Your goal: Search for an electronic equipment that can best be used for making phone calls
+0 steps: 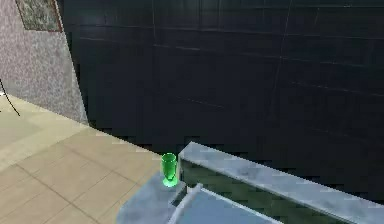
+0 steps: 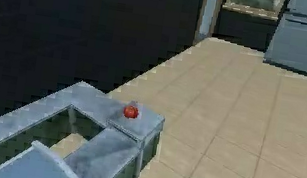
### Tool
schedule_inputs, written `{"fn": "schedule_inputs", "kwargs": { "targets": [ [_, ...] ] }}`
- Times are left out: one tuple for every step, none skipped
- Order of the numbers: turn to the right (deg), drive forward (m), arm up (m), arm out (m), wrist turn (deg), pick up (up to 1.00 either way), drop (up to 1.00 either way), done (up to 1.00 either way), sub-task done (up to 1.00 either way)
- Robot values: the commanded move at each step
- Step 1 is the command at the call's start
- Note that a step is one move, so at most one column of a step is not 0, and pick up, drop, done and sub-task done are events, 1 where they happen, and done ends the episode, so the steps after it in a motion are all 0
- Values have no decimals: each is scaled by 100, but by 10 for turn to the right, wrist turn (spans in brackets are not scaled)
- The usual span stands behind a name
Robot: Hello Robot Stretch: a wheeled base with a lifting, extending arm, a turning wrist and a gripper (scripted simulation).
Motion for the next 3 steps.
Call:
{"fn": "schedule_inputs", "kwargs": {
  "targets": [
    [-450,0,0,0,0,0,0,0,0],
    [-450,0,0,0,0,0,0,0,0],
    [-450,0,0,0,0,0,0,0,0]
  ]
}}
